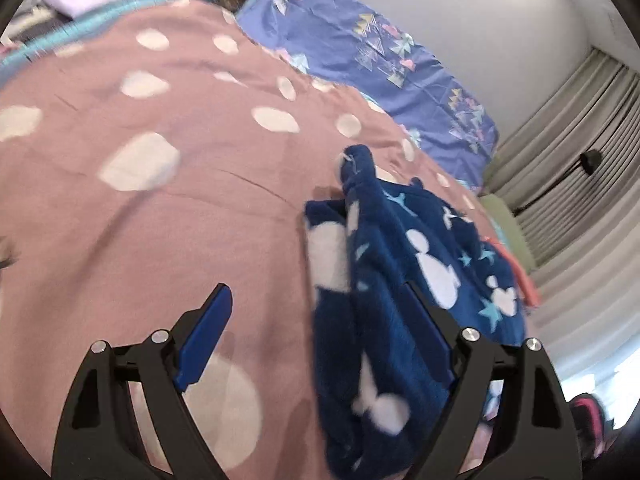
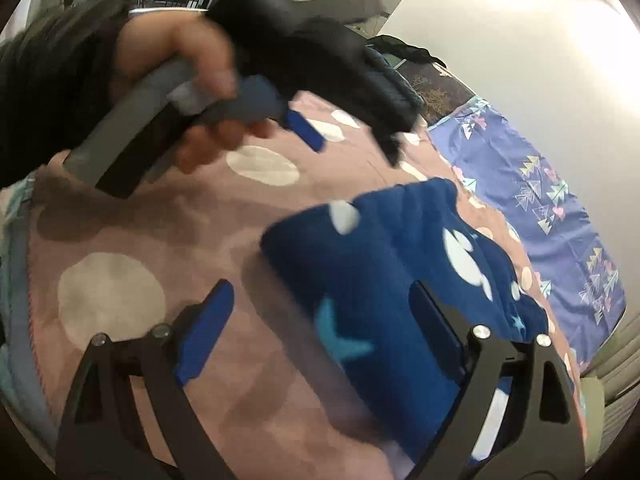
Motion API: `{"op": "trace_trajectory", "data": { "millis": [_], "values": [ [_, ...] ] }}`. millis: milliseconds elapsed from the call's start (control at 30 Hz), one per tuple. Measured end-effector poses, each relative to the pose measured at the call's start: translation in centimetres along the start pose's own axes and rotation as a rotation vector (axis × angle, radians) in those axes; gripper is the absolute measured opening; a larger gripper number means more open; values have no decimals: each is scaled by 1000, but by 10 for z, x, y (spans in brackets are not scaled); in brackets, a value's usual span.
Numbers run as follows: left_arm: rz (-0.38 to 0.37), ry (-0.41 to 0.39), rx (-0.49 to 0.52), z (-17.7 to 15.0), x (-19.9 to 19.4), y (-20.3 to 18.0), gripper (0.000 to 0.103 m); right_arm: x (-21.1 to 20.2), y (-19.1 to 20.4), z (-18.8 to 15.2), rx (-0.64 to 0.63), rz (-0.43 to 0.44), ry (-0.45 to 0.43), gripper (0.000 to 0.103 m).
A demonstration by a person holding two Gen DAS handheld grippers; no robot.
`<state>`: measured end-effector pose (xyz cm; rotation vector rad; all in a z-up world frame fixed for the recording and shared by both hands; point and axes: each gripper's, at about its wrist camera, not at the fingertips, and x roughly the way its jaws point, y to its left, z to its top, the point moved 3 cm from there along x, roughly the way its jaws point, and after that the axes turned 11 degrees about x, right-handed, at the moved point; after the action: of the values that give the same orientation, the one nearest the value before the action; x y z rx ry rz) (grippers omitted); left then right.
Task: Fold small clothes
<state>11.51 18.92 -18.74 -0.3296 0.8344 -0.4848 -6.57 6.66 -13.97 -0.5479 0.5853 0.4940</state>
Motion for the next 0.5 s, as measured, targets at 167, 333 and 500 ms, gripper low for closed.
{"op": "trace_trajectory", "data": {
  "millis": [167, 333, 500],
  "values": [
    [-107, 80, -99, 17, 53, 9, 86, 32, 6, 7, 11, -75, 39, 90],
    [-260, 101, -116, 38, 83, -4, 75, 59, -4, 15, 56, -114, 57, 85],
    [-214, 152, -102, 47, 92, -19, 25, 57, -24, 27, 146, -59, 2, 21]
  ]
}}
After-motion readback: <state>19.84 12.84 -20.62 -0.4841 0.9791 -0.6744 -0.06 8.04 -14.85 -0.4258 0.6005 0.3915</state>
